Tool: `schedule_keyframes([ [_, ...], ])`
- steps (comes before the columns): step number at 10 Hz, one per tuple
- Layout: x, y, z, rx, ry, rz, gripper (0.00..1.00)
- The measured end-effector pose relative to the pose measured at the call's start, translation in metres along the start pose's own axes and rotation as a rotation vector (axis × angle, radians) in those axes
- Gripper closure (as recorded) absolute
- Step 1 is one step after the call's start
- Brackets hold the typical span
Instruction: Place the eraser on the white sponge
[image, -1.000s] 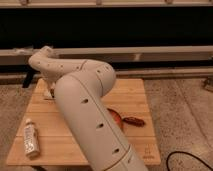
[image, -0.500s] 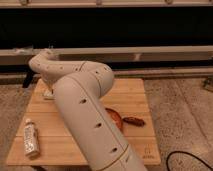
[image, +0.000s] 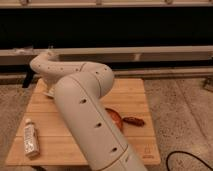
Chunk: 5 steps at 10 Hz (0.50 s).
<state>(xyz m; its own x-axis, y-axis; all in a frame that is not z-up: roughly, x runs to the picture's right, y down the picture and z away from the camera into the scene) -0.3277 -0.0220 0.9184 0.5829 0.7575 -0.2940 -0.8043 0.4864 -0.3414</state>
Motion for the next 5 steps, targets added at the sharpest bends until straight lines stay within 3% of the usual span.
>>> schedule_keyframes([
  [1,-0.001,0.000,0.000,-0.001,-0.003,0.000,0.31],
  [3,-0.001,-0.001,0.003,0.000,-0.004,-0.001,0.37],
  [5,-0.002,-0.002,0.011,0.002,-0.005,-0.001,0.22],
])
